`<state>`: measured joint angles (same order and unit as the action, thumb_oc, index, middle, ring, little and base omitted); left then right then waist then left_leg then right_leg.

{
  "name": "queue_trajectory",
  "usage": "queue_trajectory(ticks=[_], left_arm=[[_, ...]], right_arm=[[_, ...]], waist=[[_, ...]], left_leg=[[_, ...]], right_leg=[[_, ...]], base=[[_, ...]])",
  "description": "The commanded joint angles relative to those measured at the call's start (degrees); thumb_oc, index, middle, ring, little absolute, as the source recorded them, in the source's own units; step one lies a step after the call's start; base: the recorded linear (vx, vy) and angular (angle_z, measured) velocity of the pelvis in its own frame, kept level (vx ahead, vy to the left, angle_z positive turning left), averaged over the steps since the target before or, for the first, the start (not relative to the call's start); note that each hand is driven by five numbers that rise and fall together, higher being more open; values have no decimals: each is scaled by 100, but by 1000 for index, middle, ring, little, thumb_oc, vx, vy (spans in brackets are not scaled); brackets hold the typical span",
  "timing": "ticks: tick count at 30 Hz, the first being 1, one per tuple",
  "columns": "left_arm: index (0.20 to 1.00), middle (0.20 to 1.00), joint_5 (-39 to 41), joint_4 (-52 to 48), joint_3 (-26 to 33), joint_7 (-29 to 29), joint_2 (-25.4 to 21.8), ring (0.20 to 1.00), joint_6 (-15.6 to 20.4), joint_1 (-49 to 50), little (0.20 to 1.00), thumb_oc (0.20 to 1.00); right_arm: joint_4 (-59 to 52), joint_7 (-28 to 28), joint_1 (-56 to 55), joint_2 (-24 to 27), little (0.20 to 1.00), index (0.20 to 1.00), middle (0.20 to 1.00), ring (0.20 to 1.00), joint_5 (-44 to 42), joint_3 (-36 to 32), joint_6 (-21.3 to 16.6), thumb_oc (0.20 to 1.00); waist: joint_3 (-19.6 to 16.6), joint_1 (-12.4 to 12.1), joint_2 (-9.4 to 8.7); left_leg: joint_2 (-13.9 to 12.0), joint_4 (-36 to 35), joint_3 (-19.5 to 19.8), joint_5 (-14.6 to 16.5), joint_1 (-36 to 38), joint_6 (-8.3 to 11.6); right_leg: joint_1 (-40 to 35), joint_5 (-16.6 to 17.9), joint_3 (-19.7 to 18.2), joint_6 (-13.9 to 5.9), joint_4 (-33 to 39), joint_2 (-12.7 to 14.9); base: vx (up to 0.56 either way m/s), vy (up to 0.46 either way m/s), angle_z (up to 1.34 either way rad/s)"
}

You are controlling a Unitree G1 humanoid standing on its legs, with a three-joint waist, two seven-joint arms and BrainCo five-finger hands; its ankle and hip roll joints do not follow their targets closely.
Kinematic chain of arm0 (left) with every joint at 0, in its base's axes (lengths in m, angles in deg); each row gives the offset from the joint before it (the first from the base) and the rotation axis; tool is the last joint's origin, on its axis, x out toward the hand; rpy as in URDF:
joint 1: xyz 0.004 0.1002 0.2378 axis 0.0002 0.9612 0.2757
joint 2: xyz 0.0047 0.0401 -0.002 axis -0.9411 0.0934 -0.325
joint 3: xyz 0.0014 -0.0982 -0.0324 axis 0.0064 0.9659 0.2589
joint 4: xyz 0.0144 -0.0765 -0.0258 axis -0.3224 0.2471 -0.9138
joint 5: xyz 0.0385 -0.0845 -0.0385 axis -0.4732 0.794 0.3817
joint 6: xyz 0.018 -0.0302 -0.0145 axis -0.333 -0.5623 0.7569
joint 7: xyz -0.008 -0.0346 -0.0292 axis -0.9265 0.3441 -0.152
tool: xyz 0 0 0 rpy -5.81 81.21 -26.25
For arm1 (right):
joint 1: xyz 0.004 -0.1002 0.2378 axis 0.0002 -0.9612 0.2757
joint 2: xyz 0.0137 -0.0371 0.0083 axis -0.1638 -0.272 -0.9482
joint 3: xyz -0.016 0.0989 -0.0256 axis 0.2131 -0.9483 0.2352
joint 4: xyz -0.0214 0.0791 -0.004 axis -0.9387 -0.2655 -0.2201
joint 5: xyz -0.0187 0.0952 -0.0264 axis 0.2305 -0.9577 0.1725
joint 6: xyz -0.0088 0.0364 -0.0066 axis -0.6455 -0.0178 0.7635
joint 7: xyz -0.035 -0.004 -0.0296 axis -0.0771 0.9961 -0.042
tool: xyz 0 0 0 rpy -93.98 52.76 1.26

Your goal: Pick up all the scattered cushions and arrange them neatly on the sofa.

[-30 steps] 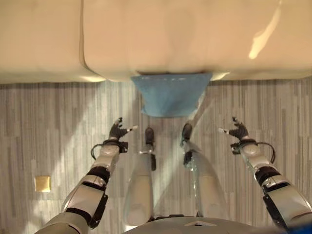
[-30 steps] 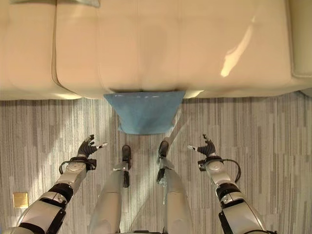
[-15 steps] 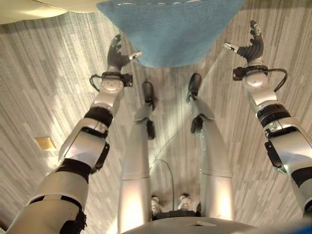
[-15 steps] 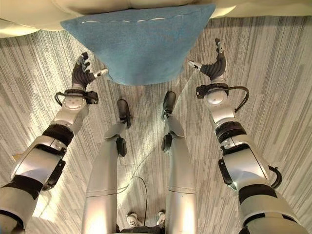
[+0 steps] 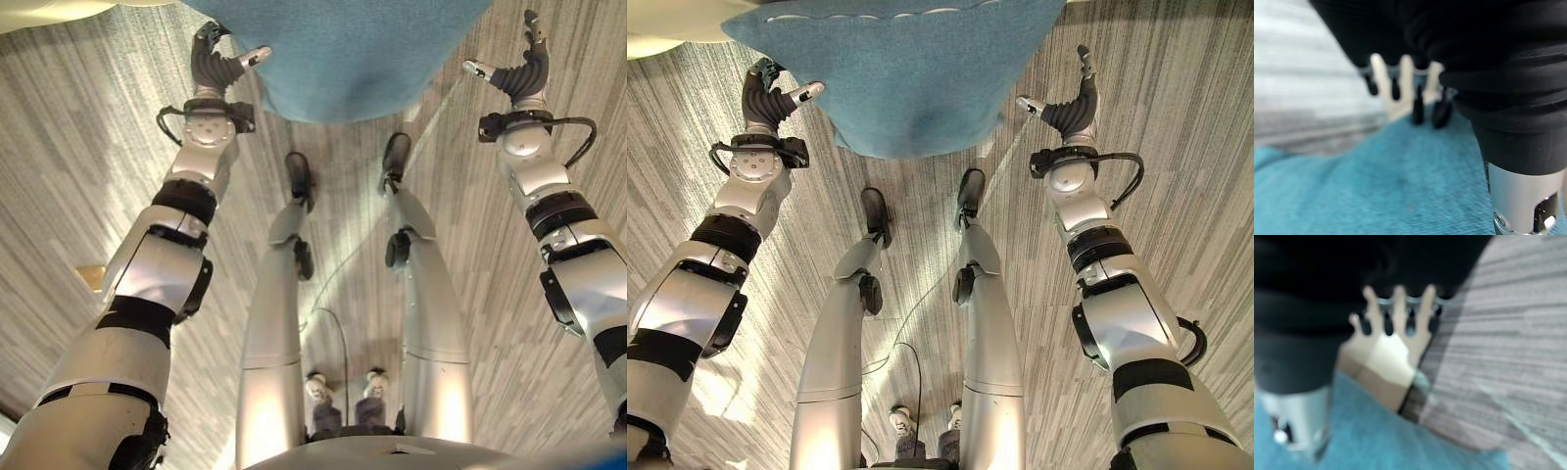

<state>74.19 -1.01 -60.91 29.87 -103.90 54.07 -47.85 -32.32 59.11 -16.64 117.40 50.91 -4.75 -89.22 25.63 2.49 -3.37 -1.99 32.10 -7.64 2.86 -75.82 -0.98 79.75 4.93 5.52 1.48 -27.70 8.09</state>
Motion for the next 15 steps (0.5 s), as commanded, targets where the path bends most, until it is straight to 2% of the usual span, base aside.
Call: queue_trajectory(ticks=[1, 15], left_arm=[[1000, 1000, 218, 402, 186, -129, 337, 1000, 173, 739, 1000, 1000], [1000, 1000, 645, -230, -212, -6, 555, 1000, 374, 132, 1000, 1000]], right_arm=[[167, -179, -600, -131, 1000, 1000, 1000, 1000, -131, 348, -134, 1000], [421, -24, 345, 62, 1000, 1000, 1000, 1000, -606, 784, -189, 1000]], waist=[[-1135, 144, 290], [-1016, -28, 445]], left_leg=[[57, -382, 454, -90, -190, 251], [165, -635, 488, -246, -392, 228]], right_leg=[[-51, -734, -276, -731, -524, -61], [278, -698, -348, -810, -522, -53]], base=[[0, 0, 0], [0, -3, 0]])
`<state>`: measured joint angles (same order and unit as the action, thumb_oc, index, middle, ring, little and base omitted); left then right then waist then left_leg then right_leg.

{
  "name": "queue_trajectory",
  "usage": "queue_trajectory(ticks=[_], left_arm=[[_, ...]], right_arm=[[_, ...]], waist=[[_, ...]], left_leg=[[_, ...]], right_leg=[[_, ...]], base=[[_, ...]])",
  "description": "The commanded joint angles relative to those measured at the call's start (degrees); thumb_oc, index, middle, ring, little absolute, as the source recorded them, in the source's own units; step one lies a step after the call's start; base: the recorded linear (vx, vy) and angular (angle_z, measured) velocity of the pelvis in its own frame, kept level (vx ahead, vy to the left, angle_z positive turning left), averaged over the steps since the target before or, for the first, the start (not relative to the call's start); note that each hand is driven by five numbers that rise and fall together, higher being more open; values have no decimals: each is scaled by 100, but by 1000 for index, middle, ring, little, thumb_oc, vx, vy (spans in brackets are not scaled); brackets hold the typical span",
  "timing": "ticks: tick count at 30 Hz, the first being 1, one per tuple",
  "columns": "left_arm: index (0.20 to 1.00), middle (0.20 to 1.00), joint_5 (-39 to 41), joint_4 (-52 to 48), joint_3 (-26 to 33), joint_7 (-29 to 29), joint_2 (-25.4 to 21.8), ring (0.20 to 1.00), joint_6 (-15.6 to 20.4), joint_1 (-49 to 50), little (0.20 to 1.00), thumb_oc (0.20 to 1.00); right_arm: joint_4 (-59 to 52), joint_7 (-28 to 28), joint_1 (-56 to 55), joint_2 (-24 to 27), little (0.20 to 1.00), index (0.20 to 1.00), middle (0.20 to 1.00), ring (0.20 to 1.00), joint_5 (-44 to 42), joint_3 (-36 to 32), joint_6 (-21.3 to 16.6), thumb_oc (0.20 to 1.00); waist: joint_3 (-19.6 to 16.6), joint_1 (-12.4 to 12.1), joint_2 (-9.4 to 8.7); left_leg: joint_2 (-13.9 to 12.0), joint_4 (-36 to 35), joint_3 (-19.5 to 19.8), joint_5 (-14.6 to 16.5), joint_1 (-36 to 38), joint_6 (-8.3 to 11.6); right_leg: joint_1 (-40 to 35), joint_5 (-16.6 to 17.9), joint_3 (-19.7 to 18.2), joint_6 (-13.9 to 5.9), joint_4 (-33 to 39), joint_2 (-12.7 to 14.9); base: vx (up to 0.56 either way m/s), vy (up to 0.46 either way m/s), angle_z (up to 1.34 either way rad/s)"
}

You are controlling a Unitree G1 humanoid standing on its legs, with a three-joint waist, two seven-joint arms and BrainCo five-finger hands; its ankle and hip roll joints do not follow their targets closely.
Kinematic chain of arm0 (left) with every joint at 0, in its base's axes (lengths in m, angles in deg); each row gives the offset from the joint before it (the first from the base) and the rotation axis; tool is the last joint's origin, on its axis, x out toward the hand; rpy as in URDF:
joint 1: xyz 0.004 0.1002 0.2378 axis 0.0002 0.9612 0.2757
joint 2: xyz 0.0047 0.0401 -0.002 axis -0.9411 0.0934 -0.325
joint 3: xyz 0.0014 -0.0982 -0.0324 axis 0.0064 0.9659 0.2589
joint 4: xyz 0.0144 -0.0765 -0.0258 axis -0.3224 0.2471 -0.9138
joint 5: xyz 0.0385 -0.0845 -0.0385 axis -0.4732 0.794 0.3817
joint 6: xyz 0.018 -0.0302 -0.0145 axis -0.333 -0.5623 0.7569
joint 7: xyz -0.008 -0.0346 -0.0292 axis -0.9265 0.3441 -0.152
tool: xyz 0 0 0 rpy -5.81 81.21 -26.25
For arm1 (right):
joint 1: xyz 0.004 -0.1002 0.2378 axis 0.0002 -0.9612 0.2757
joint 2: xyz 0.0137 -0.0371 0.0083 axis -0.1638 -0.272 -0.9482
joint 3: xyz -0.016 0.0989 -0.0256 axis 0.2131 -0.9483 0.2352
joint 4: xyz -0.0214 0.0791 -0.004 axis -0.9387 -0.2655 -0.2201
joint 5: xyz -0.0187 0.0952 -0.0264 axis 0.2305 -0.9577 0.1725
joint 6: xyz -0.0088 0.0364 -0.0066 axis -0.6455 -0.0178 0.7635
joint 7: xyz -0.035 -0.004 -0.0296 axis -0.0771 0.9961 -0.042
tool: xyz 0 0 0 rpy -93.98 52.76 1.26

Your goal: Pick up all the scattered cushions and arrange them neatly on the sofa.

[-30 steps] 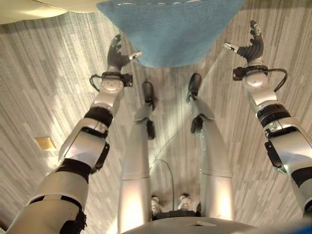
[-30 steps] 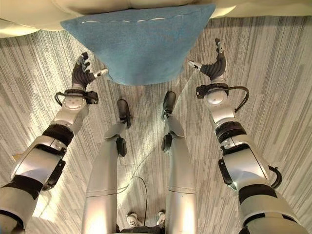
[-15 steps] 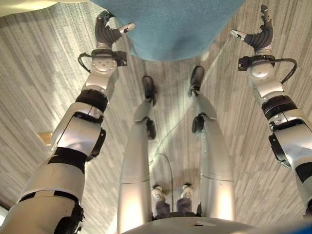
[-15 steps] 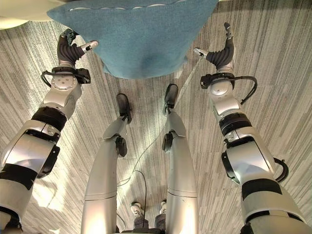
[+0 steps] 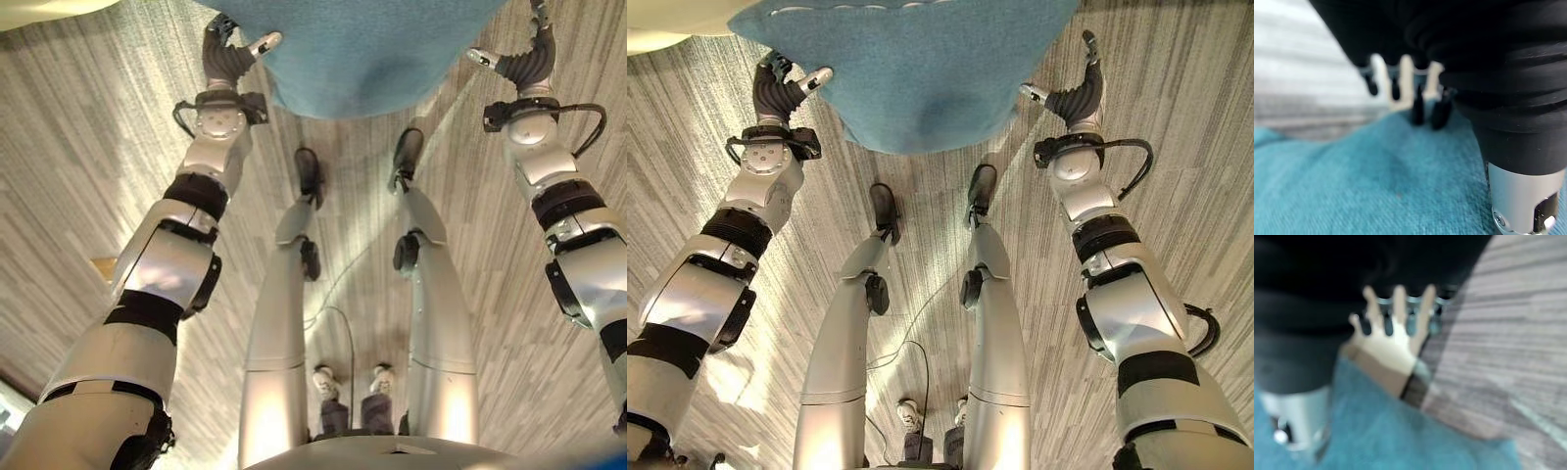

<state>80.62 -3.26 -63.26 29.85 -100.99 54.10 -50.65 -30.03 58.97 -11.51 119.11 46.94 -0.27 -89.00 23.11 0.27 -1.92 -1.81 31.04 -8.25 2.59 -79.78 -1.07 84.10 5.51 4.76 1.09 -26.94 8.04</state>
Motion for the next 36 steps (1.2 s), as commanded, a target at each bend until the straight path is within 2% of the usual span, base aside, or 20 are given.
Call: queue_trajectory(ticks=[1, 9, 14, 15, 16, 17, 20, 26, 36], left_arm=[[1000, 1000, 4, -41, -21, 7, 307, 1000, 370, 386, 1000, 1000], [1000, 1000, 114, -366, -262, 84, 574, 1000, 440, 295, 1000, 1000], [1000, 1000, 335, -746, -294, 147, 835, 1000, 539, 362, 1000, 1000], [1000, 1000, 404, -799, -273, 173, 894, 1000, 548, 416, 1000, 1000], [548, 548, 454, -841, -266, 210, 939, 548, 535, 448, 548, 548], [200, 200, 507, -898, -250, 243, 981, 200, 562, 470, 200, 200], [200, 200, 647, -1270, -128, 359, 1095, 200, 673, 674, 200, 200], [200, 200, 699, -1871, 105, 507, 1051, 200, 774, 1082, 200, 200], [200, 200, 620, -3024, 551, 864, 927, 200, 802, 2350, 200, 200]], right_arm=[[205, 24, -106, -110, 1000, 1000, 1000, 1000, -227, 386, -216, 1000], [93, 222, 435, -375, 1000, 1000, 1000, 1000, -342, 873, -261, 1000], [-356, 411, 524, -925, 1000, 1000, 1000, 1000, -550, 1012, -390, 1000], [-421, 485, 494, -1037, 498, 498, 498, 498, -622, 1023, -442, 498], [-485, 522, 467, -1116, 200, 200, 200, 200, -663, 1019, -467, 200], [-554, 582, 425, -1185, 200, 200, 200, 200, -745, 999, -515, 200], [-1008, 756, 151, -1390, 200, 200, 200, 200, -833, 846, -729, 200], [-1713, 864, -406, -1144, 200, 200, 200, 200, -469, 608, -816, 200], [-2900, 1384, -2081, -838, 200, 200, 200, 200, -416, -230, -940, 200]], waist=[[-765, 180, 306], [-879, 23, 363], [-978, -3, 344], [-1021, -4, 338], [-1054, -5, 332], [-1086, -3, 326], [-1193, 25, 300], [-1335, 112, 274], [-1360, 227, 206]], left_leg=[[157, -558, 556, -244, -7, 244], [192, -575, 591, -368, -205, 299], [191, -495, 604, -362, -264, 302], [185, -449, 599, -350, -272, 303], [182, -412, 604, -343, -281, 300], [182, -393, 615, -333, -284, 298], [152, -315, 615, -291, -223, 320], [92, -421, 636, -243, 181, 370], [-5, -1026, 722, -232, 1697, 522]], right_leg=[[-144, -759, -273, -771, -599, -48], [55, -736, -237, -760, -692, -67], [98, -748, -193, -734, -774, -114], [98, -750, -189, -726, -794, -125], [103, -751, -174, -725, -835, -132], [99, -753, -158, -723, -848, -139], [6, -743, -130, -709, -840, -172], [-447, -710, -71, -703, -670, -178], [-1920, -682, 47, -712, -89, -115]], base=[[6, -59, 3], [1, -22, 1], [1, -5, 1], [0, 0, 0], [0, 0, 0], [0, 0, 0], [-1, 21, 0], [0, 0, 0], [-12, -30, 0]])
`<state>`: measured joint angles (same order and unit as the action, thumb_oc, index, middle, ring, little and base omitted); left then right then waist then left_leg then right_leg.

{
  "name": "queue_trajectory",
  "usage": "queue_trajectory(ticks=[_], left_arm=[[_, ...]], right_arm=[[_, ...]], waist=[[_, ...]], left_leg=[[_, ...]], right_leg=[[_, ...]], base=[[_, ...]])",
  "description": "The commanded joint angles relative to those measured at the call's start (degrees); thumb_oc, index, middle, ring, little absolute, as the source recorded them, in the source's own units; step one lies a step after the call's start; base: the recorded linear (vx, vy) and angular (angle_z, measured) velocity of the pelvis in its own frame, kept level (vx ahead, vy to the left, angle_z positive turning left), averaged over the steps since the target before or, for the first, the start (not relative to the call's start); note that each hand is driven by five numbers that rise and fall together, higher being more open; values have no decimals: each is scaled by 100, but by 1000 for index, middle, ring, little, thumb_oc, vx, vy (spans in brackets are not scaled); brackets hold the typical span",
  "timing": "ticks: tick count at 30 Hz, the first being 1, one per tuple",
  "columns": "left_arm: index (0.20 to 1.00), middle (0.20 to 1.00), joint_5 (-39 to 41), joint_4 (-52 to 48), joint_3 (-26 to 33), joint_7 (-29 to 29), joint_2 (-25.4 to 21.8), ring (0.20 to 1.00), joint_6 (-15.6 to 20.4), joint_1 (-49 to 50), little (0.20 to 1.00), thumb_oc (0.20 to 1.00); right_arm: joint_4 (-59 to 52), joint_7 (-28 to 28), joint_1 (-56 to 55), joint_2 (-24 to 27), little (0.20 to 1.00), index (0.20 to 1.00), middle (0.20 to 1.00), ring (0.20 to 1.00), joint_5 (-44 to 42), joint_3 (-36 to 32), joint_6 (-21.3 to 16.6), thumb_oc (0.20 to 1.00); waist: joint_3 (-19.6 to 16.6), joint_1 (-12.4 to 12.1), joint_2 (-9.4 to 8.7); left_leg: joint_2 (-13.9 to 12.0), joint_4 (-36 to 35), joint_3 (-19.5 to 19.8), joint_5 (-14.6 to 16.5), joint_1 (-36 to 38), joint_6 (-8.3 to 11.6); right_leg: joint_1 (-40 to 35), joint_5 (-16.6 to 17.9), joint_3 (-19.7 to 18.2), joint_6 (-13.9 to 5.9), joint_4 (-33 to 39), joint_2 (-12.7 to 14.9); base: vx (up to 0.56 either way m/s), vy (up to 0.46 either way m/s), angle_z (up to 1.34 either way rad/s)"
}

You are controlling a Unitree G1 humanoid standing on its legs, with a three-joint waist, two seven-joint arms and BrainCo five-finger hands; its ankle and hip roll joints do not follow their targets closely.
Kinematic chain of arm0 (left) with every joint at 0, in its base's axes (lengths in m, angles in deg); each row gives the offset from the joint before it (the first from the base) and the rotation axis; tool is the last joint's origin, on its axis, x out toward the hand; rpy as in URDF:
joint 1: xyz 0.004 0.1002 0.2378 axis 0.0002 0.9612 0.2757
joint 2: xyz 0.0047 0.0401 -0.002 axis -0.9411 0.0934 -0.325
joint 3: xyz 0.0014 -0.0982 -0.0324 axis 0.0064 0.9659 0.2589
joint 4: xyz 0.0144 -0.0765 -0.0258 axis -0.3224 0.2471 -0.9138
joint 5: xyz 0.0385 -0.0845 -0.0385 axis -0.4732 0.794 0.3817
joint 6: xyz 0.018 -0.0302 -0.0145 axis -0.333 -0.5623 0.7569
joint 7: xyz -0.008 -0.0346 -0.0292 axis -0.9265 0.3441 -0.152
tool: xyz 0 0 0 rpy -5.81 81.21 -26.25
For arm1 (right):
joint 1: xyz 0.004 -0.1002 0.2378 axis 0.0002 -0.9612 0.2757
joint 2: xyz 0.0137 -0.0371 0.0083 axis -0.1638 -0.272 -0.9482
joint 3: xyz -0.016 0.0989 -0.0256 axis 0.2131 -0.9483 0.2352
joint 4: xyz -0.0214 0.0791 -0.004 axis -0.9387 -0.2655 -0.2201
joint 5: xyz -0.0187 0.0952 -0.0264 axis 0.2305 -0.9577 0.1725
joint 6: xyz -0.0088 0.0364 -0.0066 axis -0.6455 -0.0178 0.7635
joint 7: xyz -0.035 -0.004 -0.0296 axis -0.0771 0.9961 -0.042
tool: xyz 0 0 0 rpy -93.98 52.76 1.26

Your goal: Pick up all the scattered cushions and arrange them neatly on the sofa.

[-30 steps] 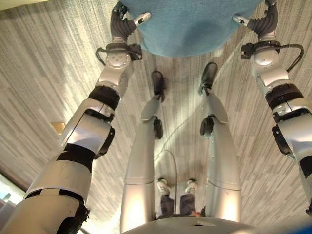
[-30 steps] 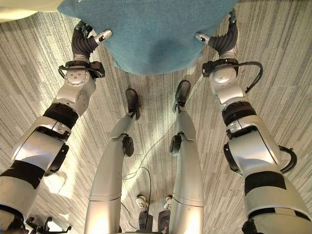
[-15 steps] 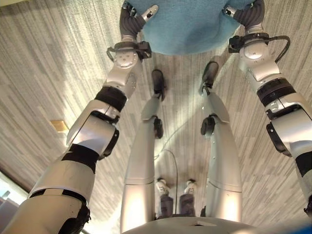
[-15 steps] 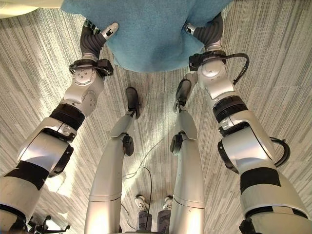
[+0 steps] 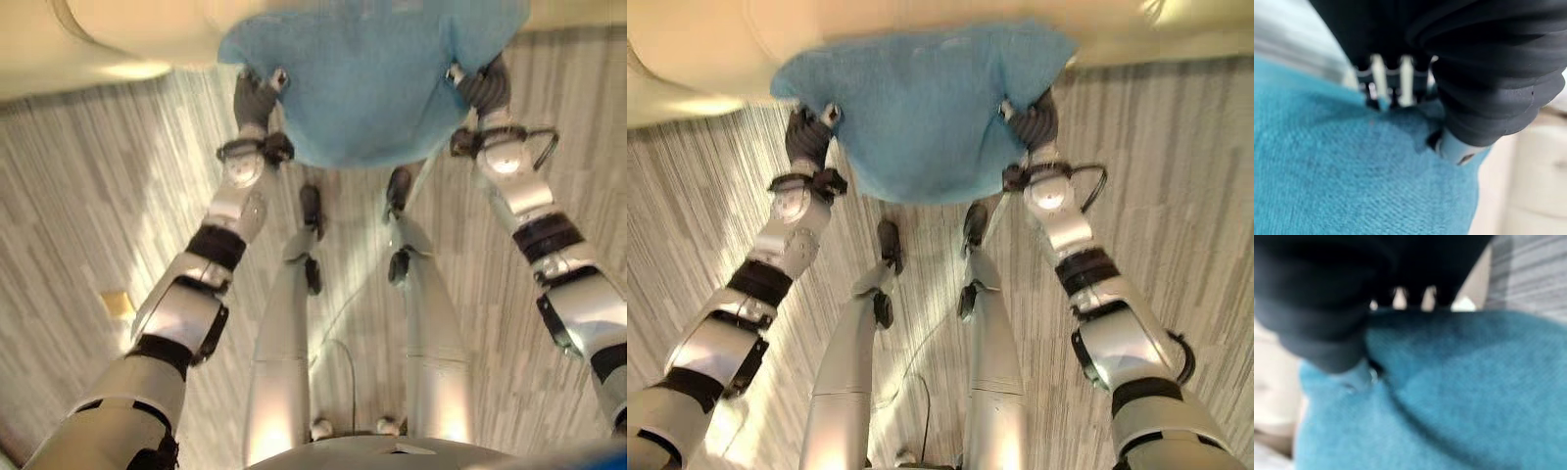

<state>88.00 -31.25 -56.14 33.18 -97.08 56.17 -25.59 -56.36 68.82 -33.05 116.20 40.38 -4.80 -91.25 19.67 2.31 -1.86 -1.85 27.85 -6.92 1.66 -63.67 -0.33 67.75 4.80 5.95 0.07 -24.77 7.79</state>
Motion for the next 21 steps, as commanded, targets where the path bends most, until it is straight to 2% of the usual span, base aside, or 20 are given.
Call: queue_trajectory(ticks=[1, 2, 3, 6, 7, 9, 11, 12, 15, 18, 21], left_arm=[[200, 200, -157, -541, -58, 679, 532, 200, 585, 318, 200, 200], [200, 200, -160, -554, -64, 677, 534, 200, 582, 339, 200, 200], [200, 200, -201, -783, -23, 820, 613, 200, 575, 788, 200, 200], [200, 200, -211, -890, -9, 867, 630, 200, 565, 937, 200, 200], [200, 200, -322, -1104, -40, 942, 645, 200, 544, 1264, 200, 200], [200, 200, -463, -1296, -135, 1029, 708, 200, 496, 1706, 200, 200], [200, 200, -500, -1363, -163, 1042, 712, 200, 488, 1832, 200, 200], [200, 200, -596, -1482, -212, 1117, 735, 200, 462, 2115, 200, 200], [200, 200, -668, -1611, -303, 1190, 702, 200, 397, 2484, 200, 200], [200, 200, -735, -1648, -327, 1246, 641, 200, 343, 2739, 200, 200], [200, 200, -884, -1598, -343, 1243, 582, 200, 308, 2846, 200, 200]], right_arm=[[-628, 511, -511, -467, 200, 200, 200, 200, 418, -16, -704, 200], [-649, 510, -540, -467, 200, 200, 200, 200, 424, -22, -695, 200], [-951, 592, -1064, -457, 200, 200, 200, 200, 595, -188, -699, 200], [-1043, 612, -1235, -474, 200, 200, 200, 200, 620, -244, -704, 200], [-1242, 647, -1617, -526, 200, 200, 200, 200, 758, -337, -669, 200], [-1467, 667, -2107, -667, 200, 200, 200, 200, 918, -366, -652, 200], [-1545, 687, -2253, -701, 200, 200, 200, 200, 957, -366, -632, 200], [-1750, 724, -2564, -695, 200, 200, 200, 200, 1120, -404, -594, 200], [-1986, 770, -2960, -692, 200, 200, 200, 200, 1204, -484, -549, 200], [-2167, 806, -3254, -641, 200, 200, 200, 200, 1264, -618, -514, 200], [-2228, 787, -3492, -607, 200, 200, 200, 200, 1283, -776, -504, 200]], waist=[[-1045, 49, 182], [-1036, 46, 180], [-1096, 40, 170], [-1119, 34, 169], [-1117, 32, 158], [-1150, 32, 149], [-1144, 31, 140], [-1175, 31, 130], [-1251, 46, 125], [-1337, 89, 71], [-1375, 142, -9]], left_leg=[[9, -971, 588, -159, 681, 500], [9, -993, 589, -166, 719, 501], [27, -1277, 590, -223, 1343, 561], [28, -1408, 582, -256, 1582, 586], [38, -1653, 559, -488, 2004, 592], [7, -1873, 563, -541, 2686, 635], [-15, -1944, 557, -556, 2938, 645], [-61, -2105, 538, -585, 3403, 689], [-154, -2355, 479, -637, 4070, 742], [-257, -2368, 454, -615, 4527, 769], [-363, -2071, 379, -543, 4746, 821]], right_leg=[[-829, -600, -6, -605, -47, -77], [-865, -597, -3, -605, -31, -78], [-1453, -601, 74, -590, 260, -99], [-1681, -604, 107, -587, 370, -114], [-2134, -426, 220, -543, 654, -99], [-2836, -467, 281, -527, 893, -147], [-3096, -473, 310, -522, 965, -166], [-3581, -508, 371, -514, 1115, -217], [-4269, -575, 409, -498, 1303, -294], [-4888, -636, 369, -469, 1508, -388], [-5409, -765, 317, -415, 1670, -483]], base=[[-21, -55, 0], [-20, -120, -3], [-6, -66, -4], [-19, -42, 1], [-31, -79, 10], [46, -112, 6], [85, -91, 5], [130, -98, 4], [152, -94, 10], [146, -102, 5], [104, -98, 10]])
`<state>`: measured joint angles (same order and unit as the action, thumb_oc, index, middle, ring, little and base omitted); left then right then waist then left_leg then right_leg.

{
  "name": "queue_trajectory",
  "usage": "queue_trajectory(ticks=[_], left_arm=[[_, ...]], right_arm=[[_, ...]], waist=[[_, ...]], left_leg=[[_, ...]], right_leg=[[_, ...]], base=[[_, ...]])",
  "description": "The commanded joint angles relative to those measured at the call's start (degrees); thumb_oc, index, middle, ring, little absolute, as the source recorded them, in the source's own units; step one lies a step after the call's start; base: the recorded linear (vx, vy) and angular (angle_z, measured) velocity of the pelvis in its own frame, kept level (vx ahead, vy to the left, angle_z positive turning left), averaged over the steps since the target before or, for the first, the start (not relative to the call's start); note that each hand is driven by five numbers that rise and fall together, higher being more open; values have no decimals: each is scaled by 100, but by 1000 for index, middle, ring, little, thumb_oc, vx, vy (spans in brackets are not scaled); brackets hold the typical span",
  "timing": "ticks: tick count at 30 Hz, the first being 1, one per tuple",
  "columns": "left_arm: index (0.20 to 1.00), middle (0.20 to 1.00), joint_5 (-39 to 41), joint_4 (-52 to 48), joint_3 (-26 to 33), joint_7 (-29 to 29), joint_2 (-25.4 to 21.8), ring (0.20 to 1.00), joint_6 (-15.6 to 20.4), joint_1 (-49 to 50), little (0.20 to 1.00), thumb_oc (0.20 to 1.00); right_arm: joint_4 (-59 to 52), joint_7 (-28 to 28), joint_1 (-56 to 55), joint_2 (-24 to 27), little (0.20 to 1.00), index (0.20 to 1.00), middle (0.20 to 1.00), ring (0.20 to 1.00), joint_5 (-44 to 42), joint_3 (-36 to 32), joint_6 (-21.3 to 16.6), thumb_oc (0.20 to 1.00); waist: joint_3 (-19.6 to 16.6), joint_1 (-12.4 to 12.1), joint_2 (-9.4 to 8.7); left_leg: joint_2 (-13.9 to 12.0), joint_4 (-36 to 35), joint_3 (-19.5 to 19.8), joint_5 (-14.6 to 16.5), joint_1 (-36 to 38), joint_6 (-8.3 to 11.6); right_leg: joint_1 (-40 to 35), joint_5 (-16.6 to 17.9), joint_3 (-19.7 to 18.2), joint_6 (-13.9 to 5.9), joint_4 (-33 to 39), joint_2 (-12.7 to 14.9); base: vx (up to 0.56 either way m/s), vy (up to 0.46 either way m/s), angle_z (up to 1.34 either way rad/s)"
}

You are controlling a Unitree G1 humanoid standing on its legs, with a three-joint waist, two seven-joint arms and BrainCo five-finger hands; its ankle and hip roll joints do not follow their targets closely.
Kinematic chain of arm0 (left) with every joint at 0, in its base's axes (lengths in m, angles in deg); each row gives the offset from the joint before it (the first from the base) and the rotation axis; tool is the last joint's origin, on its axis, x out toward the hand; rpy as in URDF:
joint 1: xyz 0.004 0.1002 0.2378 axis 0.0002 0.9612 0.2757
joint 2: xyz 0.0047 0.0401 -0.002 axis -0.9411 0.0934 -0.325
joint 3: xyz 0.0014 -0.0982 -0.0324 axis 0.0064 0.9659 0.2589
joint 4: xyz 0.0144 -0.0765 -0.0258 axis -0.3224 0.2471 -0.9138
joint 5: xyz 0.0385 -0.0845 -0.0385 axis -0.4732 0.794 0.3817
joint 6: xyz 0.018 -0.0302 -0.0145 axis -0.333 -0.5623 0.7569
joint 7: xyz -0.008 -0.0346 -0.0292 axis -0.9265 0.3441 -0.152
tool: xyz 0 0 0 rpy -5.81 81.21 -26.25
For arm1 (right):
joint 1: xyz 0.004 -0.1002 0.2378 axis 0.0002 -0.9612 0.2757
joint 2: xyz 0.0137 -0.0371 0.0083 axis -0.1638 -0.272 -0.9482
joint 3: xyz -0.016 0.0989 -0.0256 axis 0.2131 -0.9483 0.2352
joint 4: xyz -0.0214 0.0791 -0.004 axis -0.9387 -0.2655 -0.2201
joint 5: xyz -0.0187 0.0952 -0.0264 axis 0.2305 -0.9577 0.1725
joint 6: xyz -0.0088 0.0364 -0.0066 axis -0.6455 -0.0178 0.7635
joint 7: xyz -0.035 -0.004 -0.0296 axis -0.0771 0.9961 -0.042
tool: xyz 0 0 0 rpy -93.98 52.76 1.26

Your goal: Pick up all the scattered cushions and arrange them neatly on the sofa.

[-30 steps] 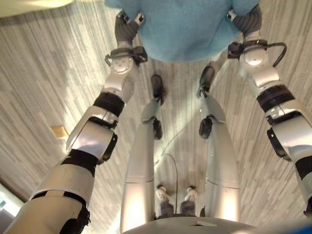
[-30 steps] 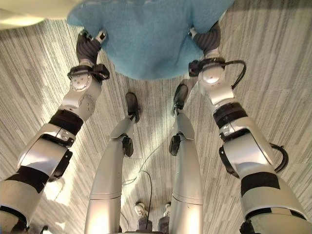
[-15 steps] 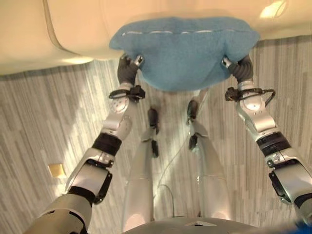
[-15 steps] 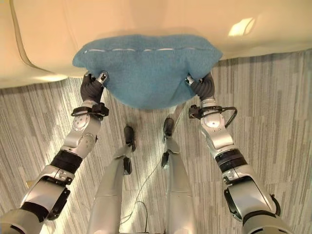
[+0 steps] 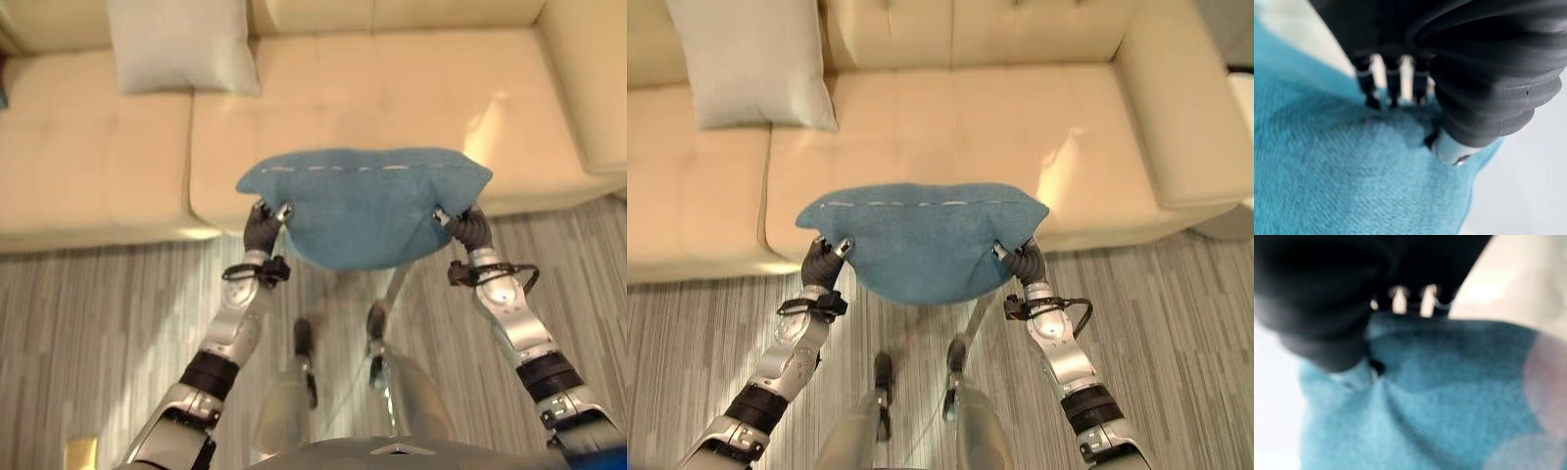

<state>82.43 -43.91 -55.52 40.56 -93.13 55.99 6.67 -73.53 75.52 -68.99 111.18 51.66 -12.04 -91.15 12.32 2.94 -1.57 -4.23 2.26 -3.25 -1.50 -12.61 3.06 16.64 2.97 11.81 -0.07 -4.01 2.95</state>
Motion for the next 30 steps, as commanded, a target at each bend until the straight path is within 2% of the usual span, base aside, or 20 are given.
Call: queue_trajectory(ticks=[1, 4, 6, 7, 10, 12, 14, 15, 17, 18, 21, 24, 25, 27, 29, 30], left_arm=[[200, 200, -374, -319, -383, 501, 145, 200, 321, -343, 200, 200], [200, 200, -536, -264, -408, 426, 133, 200, 288, -254, 200, 200], [200, 200, -623, -288, -403, 385, 132, 200, 232, -190, 200, 200], [200, 200, -697, -334, -356, 352, 121, 200, 210, -206, 200, 200], [200, 200, -703, -505, -241, 429, 102, 200, 213, 74, 200, 200], [200, 200, -710, -601, -106, 431, 41, 200, 200, 209, 200, 200], [200, 200, -696, -669, -49, 469, 8, 200, 165, 327, 200, 200], [200, 200, -667, -735, -13, 446, -78, 200, 152, 360, 200, 200], [200, 200, -722, -793, 34, 441, -137, 200, 153, 337, 200, 200], [200, 200, -746, -866, 125, 414, -169, 200, 180, 321, 200, 200], [200, 200, -755, -904, 163, 416, -139, 200, 168, 338, 200, 200], [200, 200, -771, -900, 240, 406, -92, 200, 182, 317, 200, 200], [200, 200, -765, -871, 222, 437, -65, 200, 222, 265, 200, 200], [200, 200, -773, -858, 171, 480, 4, 200, 215, 293, 200, 200], [200, 200, -722, -841, 129, 515, 118, 200, 211, 329, 200, 200], [200, 200, -613, -736, -38, 526, 232, 200, 209, 193, 200, 200]], right_arm=[[-513, 122, 67, -86, 200, 200, 200, 200, 139, -77, -505, 200], [-556, 140, -63, -92, 200, 200, 200, 200, 93, -151, -470, 200], [-601, 149, -121, -95, 200, 200, 200, 200, 60, -230, -427, 200], [-623, 98, -100, -110, 200, 200, 200, 200, 22, -271, -413, 200], [-684, 189, -134, -137, 200, 200, 200, 200, 92, -269, -348, 200], [-696, 250, -176, -191, 200, 200, 200, 200, 76, -268, -323, 200], [-724, 307, -184, -255, 200, 200, 200, 200, 134, -263, -288, 200], [-682, 345, -96, -313, 200, 200, 200, 200, 144, -190, -250, 200], [-697, 370, -69, -411, 200, 200, 200, 200, 134, -160, -261, 200], [-670, 384, -1, -481, 200, 200, 200, 200, 115, -106, -251, 200], [-648, 450, 125, -498, 200, 200, 200, 200, 84, -10, -207, 200], [-647, 522, 174, -487, 200, 200, 200, 200, 32, 63, -170, 200], [-643, 552, 141, -456, 200, 200, 200, 200, 40, 70, -172, 200], [-638, 578, 33, -420, 200, 200, 200, 200, 49, 32, -174, 200], [-650, 557, -104, -321, 200, 200, 200, 200, 83, -43, -198, 200], [-661, 483, -205, -179, 200, 200, 200, 200, 80, -144, -232, 200]], waist=[[-665, 70, -71], [-771, 61, -110], [-884, 6, -112], [-857, -90, -116], [-1000, -155, -102], [-1028, -206, -123], [-987, -276, -139], [-908, -329, -119], [-822, -333, -62], [-820, -358, -34], [-882, -347, -22], [-871, -282, -10], [-878, -199, -61], [-961, -164, -118], [-1054, -89, -97], [-1029, 11, -114]], left_leg=[[-139, 626, 1, -196, -317, 448], [-60, 678, -38, -72, -181, 333], [86, 394, -79, -193, -277, 291], [222, 394, -51, -309, -573, 309], [298, 202, 139, -177, -223, 208], [313, 175, 54, -47, 52, 92], [332, 208, -82, 81, 250, -36], [282, 252, -275, 174, 379, -167], [238, 336, -369, 303, 475, -262], [212, 358, -504, 442, 591, -278], [198, 217, -658, 597, 912, -238], [185, 68, -718, 704, 1262, -167], [191, 15, -654, 779, 1423, -106], [181, -2, -588, 850, 1573, -59], [-7, 44, -542, 823, 1611, 101], [-353, 949, -445, 420, 1148, 299]], right_leg=[[-407, -570, -287, -385, -367, -11], [-720, -610, -256, -405, -273, 21], [-926, -612, -299, -433, -183, 4], [-1086, -633, -423, -433, -175, -73], [-1329, -696, -581, -521, -152, -71], [-1450, -715, -736, -609, -221, 19], [-1370, -549, -851, -758, -600, 113], [-1095, -290, -971, -955, -1298, 172], [-791, -215, -951, -1004, -1752, 211], [-594, -241, -708, -964, -1544, 416], [-419, -130, -337, -902, -617, 578], [-203, 139, -148, -994, 52, 570], [-189, 189, -275, -1050, 139, 568], [-306, 265, -416, -994, 157, 520], [-458, 209, -367, -883, 140, 433], [-682, 79, -108, -664, 135, 363]], base=[[116, -58, 16], [157, -4, 2], [211, 61, 6], [215, 133, 11], [261, 163, -24], [240, 192, -99], [172, 192, -94], [110, 189, -119], [107, 149, -97], [166, 53, -70], [236, -27, -72], [294, -120, -23], [360, -203, 2], [332, -216, 42], [275, -331, 59], [253, -435, 89]])
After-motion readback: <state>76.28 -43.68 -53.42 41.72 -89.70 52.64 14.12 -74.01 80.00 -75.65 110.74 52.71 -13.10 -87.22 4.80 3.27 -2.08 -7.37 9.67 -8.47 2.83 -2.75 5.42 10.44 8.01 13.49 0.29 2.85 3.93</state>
